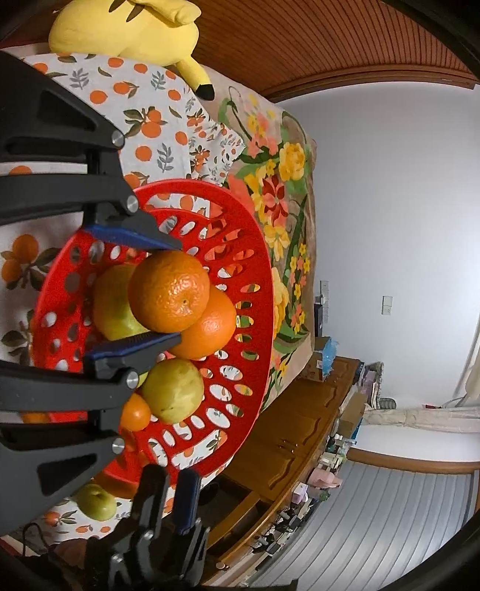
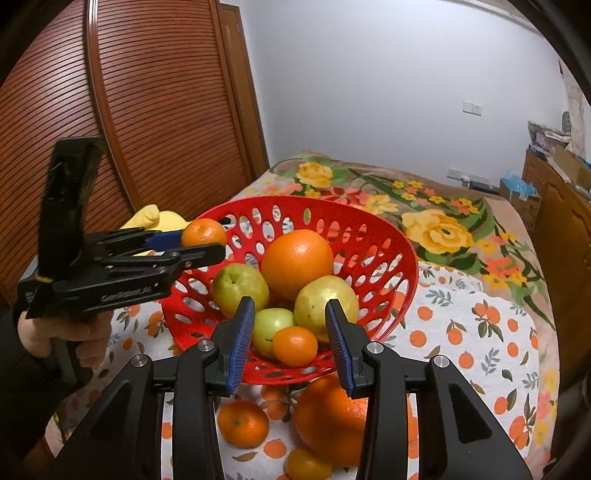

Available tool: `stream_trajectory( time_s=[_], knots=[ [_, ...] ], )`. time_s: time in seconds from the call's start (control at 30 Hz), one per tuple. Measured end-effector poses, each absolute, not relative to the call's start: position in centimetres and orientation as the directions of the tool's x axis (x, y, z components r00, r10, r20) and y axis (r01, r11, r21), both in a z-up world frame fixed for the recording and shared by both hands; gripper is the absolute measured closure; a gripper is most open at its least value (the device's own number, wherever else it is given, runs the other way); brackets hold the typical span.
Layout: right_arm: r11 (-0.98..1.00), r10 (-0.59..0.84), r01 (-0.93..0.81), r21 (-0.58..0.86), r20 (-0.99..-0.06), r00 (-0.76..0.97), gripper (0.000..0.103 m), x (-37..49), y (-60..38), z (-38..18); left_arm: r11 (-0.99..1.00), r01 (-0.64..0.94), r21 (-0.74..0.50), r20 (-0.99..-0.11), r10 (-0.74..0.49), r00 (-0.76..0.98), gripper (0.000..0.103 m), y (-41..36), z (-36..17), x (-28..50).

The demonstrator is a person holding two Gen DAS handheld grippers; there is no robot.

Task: Organize fruits
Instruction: 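Lower the tangerine into the red basket and open the left gripper, then reach the left gripper to a tangerine while the right gripper reaches the pale green apple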

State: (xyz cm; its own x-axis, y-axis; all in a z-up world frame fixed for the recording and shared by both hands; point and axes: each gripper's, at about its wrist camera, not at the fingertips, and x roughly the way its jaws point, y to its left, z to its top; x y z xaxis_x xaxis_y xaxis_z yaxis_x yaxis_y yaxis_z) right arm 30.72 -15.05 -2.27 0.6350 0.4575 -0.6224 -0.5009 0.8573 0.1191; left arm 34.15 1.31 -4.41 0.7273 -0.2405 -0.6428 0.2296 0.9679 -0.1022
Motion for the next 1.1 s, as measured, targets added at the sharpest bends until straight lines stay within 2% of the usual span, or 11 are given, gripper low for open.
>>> stream_trajectory(
  time_s=[0.6, 0.63, 0.7, 0.83, 1.0, 1.1],
  knots=[
    [0.865, 0.447, -0.486, 0.122, -0.628, 0.637, 0.063, 30.6, -15.6, -2.8, 0.976, 0.201, -0.079, -0.658, -0.203, 0.725, 0.06, 1.3, -5.0, 35.8],
    [0.866, 0.446, -0.485, 0.122, -0.629, 0.637, 0.063, 30.6, -15.8, -2.8, 0.976, 0.199, -0.084, -0.658, -0.204, 0.725, 0.059, 1.4, -5.0, 35.8],
    [0.867, 0.444, -0.483, 0.122, -0.628, 0.639, 0.063, 30.5, -15.9, -2.7, 0.978, 0.188, -0.085, -0.655, -0.197, 0.73, 0.048, 1.5, -5.0, 35.7],
    [0.874, 0.437, -0.47, 0.121, -0.619, 0.653, 0.063, 30.1, -16.2, -2.4, 0.979, 0.184, -0.089, -0.655, -0.197, 0.73, 0.047, 1.6, -4.8, 35.4],
    [0.884, 0.425, -0.454, 0.115, -0.604, 0.674, 0.061, 29.0, -17.1, -1.6, 0.976, 0.194, -0.095, -0.628, -0.21, 0.749, 0.033, 1.7, -4.2, 33.7],
    [0.89, 0.416, -0.441, 0.113, -0.596, 0.687, 0.059, 28.3, -17.9, -1.2, 0.976, 0.197, -0.089, -0.616, -0.21, 0.759, 0.033, 1.6, -3.8, 32.4]
  ],
)
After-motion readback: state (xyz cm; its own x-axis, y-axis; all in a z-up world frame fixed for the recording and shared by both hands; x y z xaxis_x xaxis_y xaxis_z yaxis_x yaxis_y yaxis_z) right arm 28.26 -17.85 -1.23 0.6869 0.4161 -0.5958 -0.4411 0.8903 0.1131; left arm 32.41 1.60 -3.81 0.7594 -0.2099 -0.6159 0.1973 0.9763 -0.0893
